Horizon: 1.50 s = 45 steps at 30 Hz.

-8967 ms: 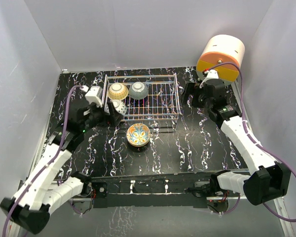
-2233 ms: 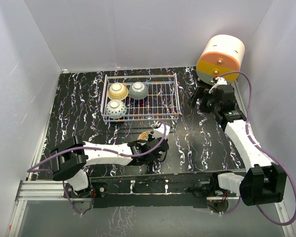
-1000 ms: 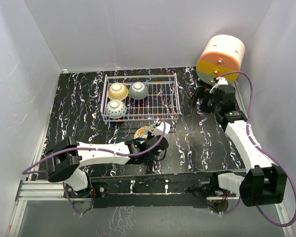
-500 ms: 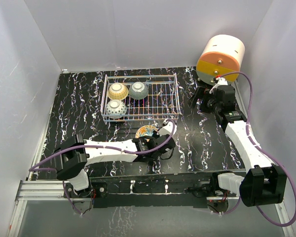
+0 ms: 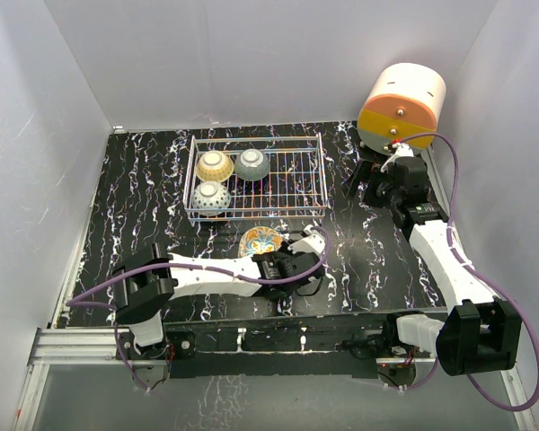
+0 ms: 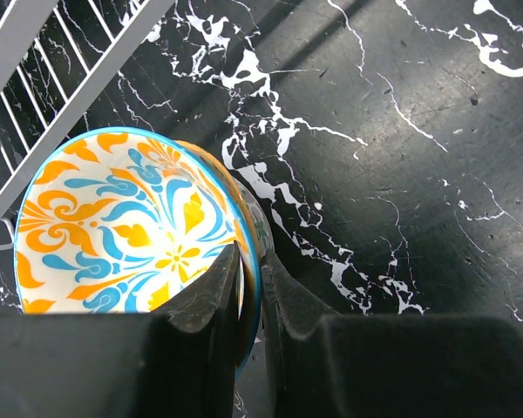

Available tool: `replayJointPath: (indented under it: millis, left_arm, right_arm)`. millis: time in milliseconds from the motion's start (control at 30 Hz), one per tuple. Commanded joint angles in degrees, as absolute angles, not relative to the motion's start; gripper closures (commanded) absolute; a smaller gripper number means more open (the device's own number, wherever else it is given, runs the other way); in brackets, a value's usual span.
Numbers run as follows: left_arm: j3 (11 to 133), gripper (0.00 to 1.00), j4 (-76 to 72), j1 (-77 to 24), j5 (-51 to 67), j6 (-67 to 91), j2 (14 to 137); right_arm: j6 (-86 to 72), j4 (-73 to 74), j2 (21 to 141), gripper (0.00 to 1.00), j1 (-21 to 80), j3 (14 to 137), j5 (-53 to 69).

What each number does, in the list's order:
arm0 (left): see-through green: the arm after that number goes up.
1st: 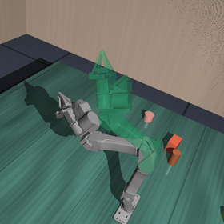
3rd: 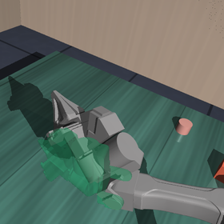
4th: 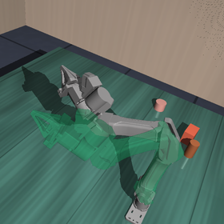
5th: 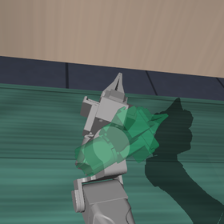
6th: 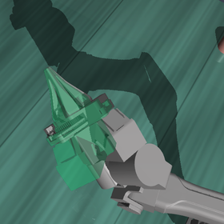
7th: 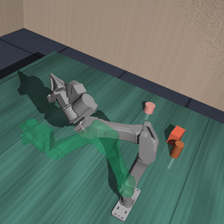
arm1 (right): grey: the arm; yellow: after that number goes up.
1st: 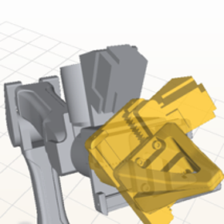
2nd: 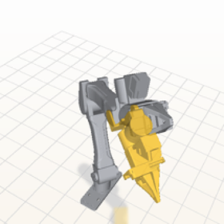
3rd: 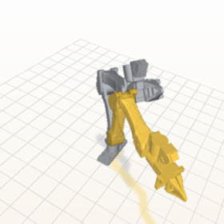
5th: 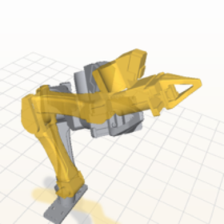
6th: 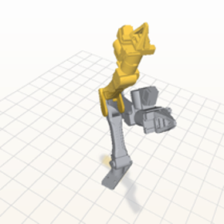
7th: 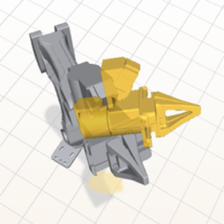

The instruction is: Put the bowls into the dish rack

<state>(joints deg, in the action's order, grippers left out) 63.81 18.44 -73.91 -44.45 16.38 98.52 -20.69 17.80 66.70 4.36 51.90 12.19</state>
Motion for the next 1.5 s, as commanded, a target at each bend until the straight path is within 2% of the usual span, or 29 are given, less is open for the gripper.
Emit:
replayJointPath:
  millis: [0,200,400,600,1033,1200,1367,1467]
  left_arm:
    - [64.75,1.0,18.3,-74.55,-46.85,15.0,96.49]
    - [62.87,0.97,14.46,-74.54,-45.06,16.17,95.4]
    - [62.05,0.85,13.15,-74.54,-43.63,16.99,94.81]
    - [61.4,0.79,12.97,-74.54,-43.28,17.57,94.29]
    - [60.57,0.52,11.5,-74.54,-42.79,17.95,93.31]
    - [59.59,0.52,10.29,-73.83,-42.62,18.32,93.02]
    - [58.28,0.61,9.19,-72.72,-41.41,19.6,92.95]
    - [57.33,0.63,8.37,-71.6,-40.41,20.2,92.54]
  right_arm:
    - [-20.21,14.77,65.52,0.0,3.92,52.17,12.57]
    - [-20.25,14.82,65.21,0.0,3.96,52.1,12.56]
    - [-20.27,14.85,64.92,0.0,3.96,52.05,12.57]
    - [-20.33,14.81,64.72,0.0,3.95,51.9,12.66]
    - [-20.35,14.83,64.67,0.0,3.84,52.14,12.83]
    - [-20.32,14.81,64.75,0.0,3.85,52.29,12.92]
    - [-20.34,14.85,64.86,0.0,3.86,52.31,12.85]
    - [-20.36,14.85,64.8,0.0,3.77,52.2,12.92]
